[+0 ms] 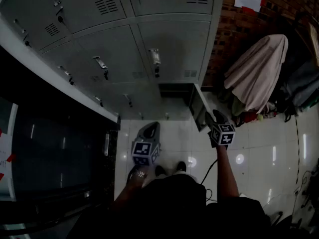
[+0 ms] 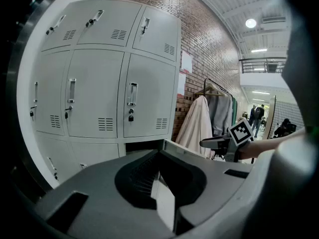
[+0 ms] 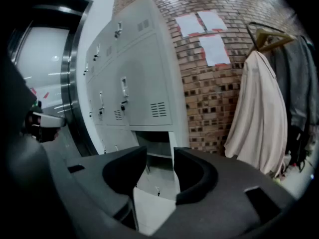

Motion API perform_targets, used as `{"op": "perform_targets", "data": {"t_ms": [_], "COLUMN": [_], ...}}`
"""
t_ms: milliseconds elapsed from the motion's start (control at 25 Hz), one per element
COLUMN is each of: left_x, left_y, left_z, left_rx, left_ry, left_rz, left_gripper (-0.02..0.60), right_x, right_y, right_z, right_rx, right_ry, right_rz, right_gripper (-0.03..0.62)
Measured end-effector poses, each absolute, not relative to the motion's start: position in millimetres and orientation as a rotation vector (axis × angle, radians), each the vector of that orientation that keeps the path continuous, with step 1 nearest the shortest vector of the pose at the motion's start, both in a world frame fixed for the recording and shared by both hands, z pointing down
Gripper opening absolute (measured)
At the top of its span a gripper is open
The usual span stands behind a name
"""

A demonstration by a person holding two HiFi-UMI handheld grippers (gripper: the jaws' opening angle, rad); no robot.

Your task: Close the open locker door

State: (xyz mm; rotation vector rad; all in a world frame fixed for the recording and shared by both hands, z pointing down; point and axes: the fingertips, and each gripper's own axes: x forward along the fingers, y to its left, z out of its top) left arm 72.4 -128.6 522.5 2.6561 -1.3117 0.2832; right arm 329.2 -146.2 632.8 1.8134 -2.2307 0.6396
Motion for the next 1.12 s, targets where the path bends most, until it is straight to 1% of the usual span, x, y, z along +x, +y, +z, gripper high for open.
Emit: {"op": "perform_targets", "data": {"t_ms": [40, 120, 160, 200, 240, 400, 520, 600, 640, 760, 1120], "left_x": [73.1, 75.0, 76.6, 78.3, 80.2, 86.2, 86.0, 83.1, 81.6, 75.9, 25.1], "left_y": [-128.6, -128.1, -127.7, -127.2, -126.4, -123.7, -121.4, -119.1, -117.7, -114.2, -149.8], "left_z": [524.4, 527.1, 527.4, 527.4, 527.4, 529.1, 528.7, 528.5, 529.9, 536.0, 542.5], "left_rx": [2.647, 2.639, 2.641, 2.643, 2.642, 2.626, 2.612, 2.594, 2.588, 2.58, 2.581], "left_ry": [-1.314, -1.315, -1.314, -1.312, -1.31, -1.314, -1.332, -1.349, -1.353, -1.353, -1.351], "left_rz": [0.288, 0.293, 0.293, 0.293, 0.294, 0.299, 0.295, 0.302, 0.308, 0.331, 0.31], "left_gripper": [0.003, 0.003, 0.003, 0.003, 0.003, 0.003, 0.003, 0.003, 0.003, 0.003, 0.003], "right_x": [349.8, 384.7, 395.1, 398.5, 395.0, 361.7, 342.8, 323.9, 313.9, 283.5, 174.1], "right_y": [-145.9, -144.5, -143.6, -143.0, -142.9, -138.2, -132.2, -130.1, -129.4, -130.7, -174.5], "right_z": [640.2, 654.3, 660.9, 666.8, 672.5, 705.7, 711.5, 707.5, 707.1, 708.7, 708.3], "right_rx": [1.873, 1.966, 1.981, 1.963, 1.913, 1.647, 1.632, 1.609, 1.593, 1.568, 1.432], "right_ry": [-2.201, -2.147, -2.134, -2.138, -2.156, -2.174, -2.167, -2.214, -2.234, -2.259, -2.315], "right_rz": [0.695, 0.79, 0.829, 0.864, 0.896, 0.903, 0.916, 0.955, 0.973, 0.99, 0.881], "right_gripper": [0.146, 0.066, 0.063, 0.071, 0.097, 0.115, 0.124, 0.121, 0.109, 0.109, 0.107]}}
